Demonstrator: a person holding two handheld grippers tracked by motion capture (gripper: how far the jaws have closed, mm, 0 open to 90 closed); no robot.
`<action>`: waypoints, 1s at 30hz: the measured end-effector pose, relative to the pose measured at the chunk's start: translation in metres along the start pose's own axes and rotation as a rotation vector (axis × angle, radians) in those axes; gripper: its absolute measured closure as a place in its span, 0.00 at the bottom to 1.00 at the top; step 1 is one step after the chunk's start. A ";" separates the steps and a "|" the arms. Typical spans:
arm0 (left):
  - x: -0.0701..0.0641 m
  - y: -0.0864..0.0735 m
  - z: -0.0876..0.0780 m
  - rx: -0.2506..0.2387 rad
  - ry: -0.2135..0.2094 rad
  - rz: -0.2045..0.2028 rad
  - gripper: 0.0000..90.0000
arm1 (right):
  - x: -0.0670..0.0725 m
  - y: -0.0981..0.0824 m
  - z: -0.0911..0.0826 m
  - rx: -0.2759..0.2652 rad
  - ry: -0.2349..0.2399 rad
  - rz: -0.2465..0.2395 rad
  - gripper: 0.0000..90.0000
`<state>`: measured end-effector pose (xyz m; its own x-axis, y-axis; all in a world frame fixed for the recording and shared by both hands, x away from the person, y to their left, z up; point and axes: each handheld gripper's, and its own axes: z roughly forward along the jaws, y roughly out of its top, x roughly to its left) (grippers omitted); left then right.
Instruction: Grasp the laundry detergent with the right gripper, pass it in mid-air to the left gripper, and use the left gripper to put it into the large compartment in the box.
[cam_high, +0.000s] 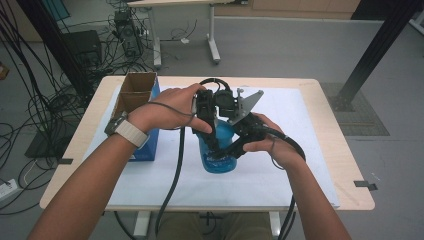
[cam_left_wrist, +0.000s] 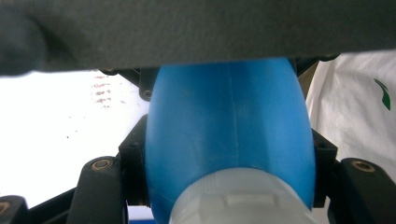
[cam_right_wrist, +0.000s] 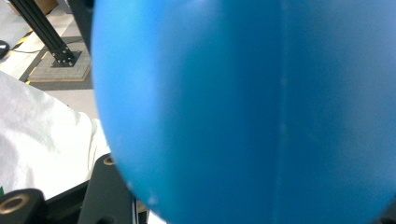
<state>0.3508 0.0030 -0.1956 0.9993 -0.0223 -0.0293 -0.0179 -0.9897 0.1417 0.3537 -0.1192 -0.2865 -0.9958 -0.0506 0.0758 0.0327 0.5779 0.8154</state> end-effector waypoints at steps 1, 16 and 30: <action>0.000 0.000 0.000 0.001 0.002 0.005 0.42 | 0.000 0.000 0.000 0.000 0.001 0.001 0.48; 0.001 -0.002 0.000 -0.006 0.003 -0.004 0.42 | -0.002 0.001 0.001 -0.001 0.000 -0.002 0.48; 0.001 -0.002 0.000 -0.010 0.004 -0.008 0.42 | -0.002 0.000 0.001 -0.002 -0.001 -0.002 0.48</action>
<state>0.3520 0.0051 -0.1957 0.9996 -0.0134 -0.0266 -0.0092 -0.9885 0.1510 0.3552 -0.1182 -0.2867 -0.9960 -0.0509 0.0730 0.0304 0.5762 0.8168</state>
